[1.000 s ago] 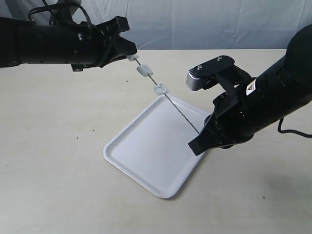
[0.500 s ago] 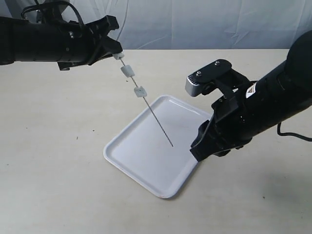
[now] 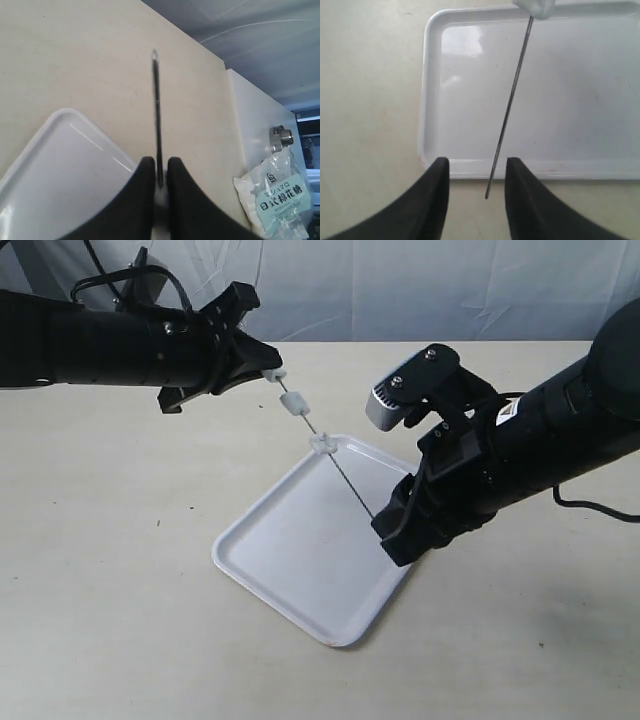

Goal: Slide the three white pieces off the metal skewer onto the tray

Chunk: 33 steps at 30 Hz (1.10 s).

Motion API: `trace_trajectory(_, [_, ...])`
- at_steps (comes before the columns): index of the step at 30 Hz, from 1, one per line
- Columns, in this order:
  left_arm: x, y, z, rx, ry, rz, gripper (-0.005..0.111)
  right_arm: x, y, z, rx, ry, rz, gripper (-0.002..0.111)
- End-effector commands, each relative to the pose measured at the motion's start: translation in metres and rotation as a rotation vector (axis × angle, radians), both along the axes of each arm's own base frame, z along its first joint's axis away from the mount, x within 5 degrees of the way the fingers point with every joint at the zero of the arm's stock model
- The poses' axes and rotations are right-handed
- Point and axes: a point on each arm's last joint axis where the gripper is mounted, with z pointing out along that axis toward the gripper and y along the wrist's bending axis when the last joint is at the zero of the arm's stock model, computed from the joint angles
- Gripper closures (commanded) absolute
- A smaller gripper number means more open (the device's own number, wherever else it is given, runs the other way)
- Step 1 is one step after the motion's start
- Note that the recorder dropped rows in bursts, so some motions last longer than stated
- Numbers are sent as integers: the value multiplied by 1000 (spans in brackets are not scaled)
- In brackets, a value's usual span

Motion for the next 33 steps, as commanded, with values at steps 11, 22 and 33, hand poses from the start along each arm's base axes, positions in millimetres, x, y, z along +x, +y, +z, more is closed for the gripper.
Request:
trace_trajectory(11, [-6,-8,8,-99,11,-91,107,11,4,-15,0,2,-43,60])
trace_trajectory(22, [-9,-11,10,-132,18,-129,107,12,4,-15,1,-6,-39,104])
trace_trajectory(33, [-9,-10,10,-127,18,-122,105,10,4,-15,-5,4,-21,109])
